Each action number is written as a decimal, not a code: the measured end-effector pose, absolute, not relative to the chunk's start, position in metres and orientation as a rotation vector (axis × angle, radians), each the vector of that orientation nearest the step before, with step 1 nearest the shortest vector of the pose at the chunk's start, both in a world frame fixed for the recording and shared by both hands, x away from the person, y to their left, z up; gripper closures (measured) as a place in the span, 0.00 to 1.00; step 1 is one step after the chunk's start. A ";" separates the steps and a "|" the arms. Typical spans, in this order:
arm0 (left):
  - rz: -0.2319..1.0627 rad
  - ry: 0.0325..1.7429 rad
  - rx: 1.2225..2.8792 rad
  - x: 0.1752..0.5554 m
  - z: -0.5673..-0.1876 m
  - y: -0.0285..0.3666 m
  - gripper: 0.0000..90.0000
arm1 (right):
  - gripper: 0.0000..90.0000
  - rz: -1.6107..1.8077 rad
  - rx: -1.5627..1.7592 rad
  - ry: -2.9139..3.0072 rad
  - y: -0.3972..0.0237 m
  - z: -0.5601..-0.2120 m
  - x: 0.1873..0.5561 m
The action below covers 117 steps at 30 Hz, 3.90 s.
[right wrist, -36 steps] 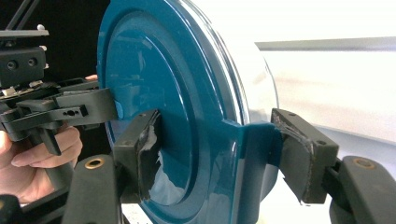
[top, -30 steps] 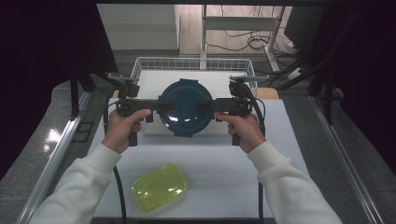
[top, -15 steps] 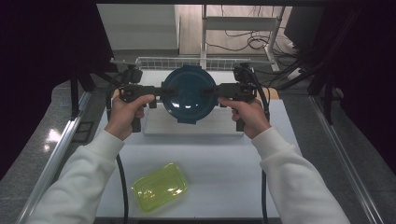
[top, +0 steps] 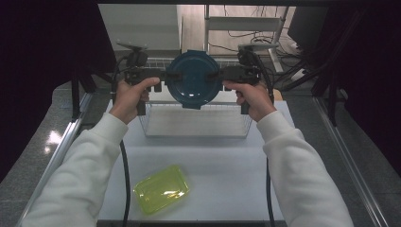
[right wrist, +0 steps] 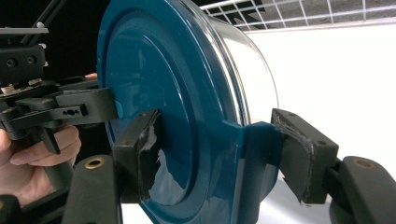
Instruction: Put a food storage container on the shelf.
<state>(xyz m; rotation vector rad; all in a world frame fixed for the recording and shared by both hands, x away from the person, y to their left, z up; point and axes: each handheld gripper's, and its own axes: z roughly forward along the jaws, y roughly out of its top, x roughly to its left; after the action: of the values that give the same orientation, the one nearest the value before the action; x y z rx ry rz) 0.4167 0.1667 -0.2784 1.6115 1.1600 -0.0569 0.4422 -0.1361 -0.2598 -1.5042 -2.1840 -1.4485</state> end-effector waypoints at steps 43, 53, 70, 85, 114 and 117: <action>-0.247 1.310 1.487 0.498 -0.327 0.169 0.39 | 0.38 -1.352 -1.640 -1.954 -0.142 -0.303 0.531; -0.307 1.319 1.440 0.507 -0.338 0.171 0.37 | 0.37 -1.341 -1.659 -1.897 -0.144 -0.312 0.538; -0.028 1.229 1.510 0.465 -0.318 0.167 0.16 | 0.05 -1.513 -1.704 -2.064 -0.139 -0.296 0.495; 0.170 1.114 1.701 0.351 -0.334 0.188 0.23 | 0.18 -1.622 -1.420 -2.419 -0.179 -0.300 0.392; 0.217 1.054 1.918 0.231 -0.437 0.192 0.25 | 0.22 -1.366 -1.317 -2.673 -0.243 -0.438 0.268; 0.245 1.050 1.954 0.229 -0.442 0.191 0.25 | 0.22 -1.322 -1.336 -2.697 -0.245 -0.447 0.267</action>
<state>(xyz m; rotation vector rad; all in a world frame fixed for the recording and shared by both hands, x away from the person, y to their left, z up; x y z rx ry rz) 0.2290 0.1905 -0.4415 1.9541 1.0503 0.2452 0.2672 -0.2446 -0.4467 -1.3359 -2.6975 -1.3220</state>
